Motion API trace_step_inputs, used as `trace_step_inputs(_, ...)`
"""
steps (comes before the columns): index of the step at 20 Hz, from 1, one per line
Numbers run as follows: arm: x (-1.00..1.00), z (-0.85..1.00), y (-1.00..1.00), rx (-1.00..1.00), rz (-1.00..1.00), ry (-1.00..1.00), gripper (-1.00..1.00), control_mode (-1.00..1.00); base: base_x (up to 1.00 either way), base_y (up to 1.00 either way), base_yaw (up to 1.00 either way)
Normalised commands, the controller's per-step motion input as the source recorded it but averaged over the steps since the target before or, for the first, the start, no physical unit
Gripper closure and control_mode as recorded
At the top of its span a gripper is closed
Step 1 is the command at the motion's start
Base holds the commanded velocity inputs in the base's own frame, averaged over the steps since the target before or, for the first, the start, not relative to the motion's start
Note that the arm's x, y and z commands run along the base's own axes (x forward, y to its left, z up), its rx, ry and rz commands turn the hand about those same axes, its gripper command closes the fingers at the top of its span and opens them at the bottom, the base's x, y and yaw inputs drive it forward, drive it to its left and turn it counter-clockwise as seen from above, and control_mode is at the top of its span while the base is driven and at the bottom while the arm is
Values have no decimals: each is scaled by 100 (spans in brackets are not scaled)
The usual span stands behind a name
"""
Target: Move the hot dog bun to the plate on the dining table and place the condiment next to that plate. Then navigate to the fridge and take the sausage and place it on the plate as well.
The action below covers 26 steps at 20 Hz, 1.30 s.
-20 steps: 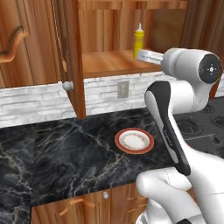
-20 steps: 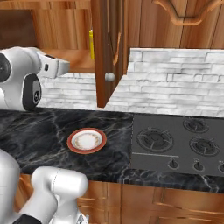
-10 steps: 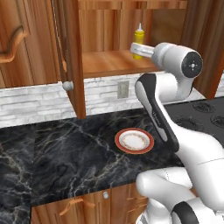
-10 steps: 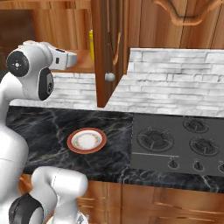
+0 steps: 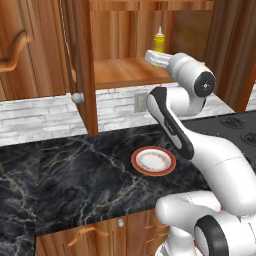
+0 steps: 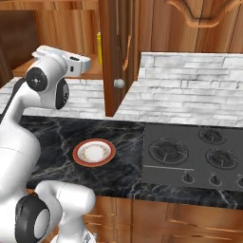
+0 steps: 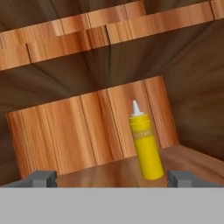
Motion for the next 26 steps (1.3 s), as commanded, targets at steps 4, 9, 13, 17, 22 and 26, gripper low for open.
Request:
trace_step_inputs(4,30,8,-7,0,0,-2,-100,-100,0,0,0)
trace_step_inputs(9,14,24,1,-8,-3,14,-100,-100,0,0,0)
trace_step_inputs(13,2,0,2,-17,-6,17,-100,-100,0,0,0)
trace_step_inputs(17,23,8,-3,-11,-8,3,-100,-100,0,0,0)
trace_step_inputs(22,28,1,-3,0,-2,0,-100,-100,0,0,0)
trace_step_inputs(26,26,-10,-5,0,0,0,-100,-100,0,0,0)
